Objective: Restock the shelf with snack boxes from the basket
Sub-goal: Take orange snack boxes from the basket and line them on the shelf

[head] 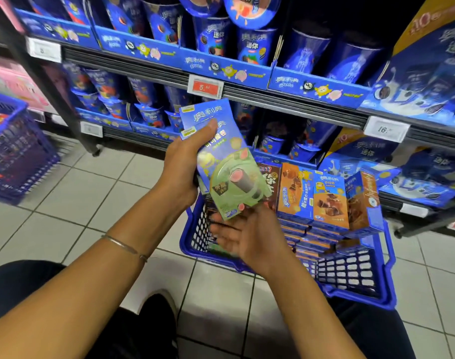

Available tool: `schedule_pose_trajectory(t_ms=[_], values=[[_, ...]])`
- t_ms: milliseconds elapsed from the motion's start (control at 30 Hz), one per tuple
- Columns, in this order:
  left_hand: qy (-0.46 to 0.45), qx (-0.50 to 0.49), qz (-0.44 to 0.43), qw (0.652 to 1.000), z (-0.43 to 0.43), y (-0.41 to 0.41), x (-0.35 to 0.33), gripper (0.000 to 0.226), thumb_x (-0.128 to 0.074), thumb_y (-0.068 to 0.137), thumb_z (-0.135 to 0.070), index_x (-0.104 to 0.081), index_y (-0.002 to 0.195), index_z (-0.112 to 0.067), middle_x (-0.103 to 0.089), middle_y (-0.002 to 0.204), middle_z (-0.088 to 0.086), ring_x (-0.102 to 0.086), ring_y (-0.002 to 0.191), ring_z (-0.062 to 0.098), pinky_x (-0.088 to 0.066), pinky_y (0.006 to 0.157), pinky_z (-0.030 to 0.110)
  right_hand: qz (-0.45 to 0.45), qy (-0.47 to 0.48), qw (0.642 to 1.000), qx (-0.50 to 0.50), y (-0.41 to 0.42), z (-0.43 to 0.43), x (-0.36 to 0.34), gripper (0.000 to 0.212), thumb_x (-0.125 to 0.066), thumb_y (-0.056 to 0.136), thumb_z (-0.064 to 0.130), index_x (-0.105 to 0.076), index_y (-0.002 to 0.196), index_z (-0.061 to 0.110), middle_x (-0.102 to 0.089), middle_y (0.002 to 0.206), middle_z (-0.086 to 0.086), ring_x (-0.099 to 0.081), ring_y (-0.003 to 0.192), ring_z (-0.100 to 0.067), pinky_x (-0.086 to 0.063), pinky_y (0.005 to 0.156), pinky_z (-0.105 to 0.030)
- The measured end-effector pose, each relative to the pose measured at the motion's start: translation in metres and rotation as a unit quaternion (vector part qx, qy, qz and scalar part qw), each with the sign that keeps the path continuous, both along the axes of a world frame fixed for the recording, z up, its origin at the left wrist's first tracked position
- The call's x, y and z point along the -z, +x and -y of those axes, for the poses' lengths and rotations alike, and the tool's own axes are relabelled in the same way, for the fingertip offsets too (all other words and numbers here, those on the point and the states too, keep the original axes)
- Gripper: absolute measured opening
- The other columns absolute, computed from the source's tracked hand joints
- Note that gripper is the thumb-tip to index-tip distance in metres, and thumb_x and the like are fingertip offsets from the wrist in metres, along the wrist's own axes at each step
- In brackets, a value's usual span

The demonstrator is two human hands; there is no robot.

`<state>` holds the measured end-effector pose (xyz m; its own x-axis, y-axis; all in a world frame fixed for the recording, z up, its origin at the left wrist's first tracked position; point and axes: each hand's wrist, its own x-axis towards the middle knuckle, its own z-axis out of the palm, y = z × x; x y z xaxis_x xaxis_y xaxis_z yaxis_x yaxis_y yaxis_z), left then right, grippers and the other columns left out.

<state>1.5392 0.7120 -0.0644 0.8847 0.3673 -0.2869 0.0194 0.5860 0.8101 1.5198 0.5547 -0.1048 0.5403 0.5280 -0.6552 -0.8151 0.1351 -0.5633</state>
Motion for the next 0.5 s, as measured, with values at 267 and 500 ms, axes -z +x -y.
schedule_pose_trajectory(t_ms=[267, 500], values=[[0.084, -0.037, -0.023, 0.996, -0.003, -0.001, 0.004, 0.03, -0.078, 0.095, -0.03, -0.073, 0.117, -0.009, -0.082, 0.107, 0.012, -0.08, 0.086, 0.026, -0.064, 0.077, 0.038, 0.29, -0.118, 0.948, 0.06, 0.012, 0.016, -0.002, 0.03, -0.066, 0.094, 0.047, -0.055, 0.103, 0.02, -0.076, 0.077, -0.005, -0.076, 0.071, -0.027, -0.056, 0.05, -0.028], [0.1, 0.013, -0.012, 0.995, 0.007, -0.005, -0.005, 0.048, -0.075, 0.097, -0.033, -0.067, 0.133, -0.003, -0.08, 0.115, 0.014, -0.079, 0.1, 0.032, -0.065, 0.084, 0.042, 0.24, -0.072, 0.968, 0.005, 0.015, 0.009, -0.005, 0.048, -0.067, 0.093, 0.047, -0.053, 0.114, 0.007, -0.078, 0.093, -0.012, -0.077, 0.08, -0.033, -0.059, 0.056, -0.03]])
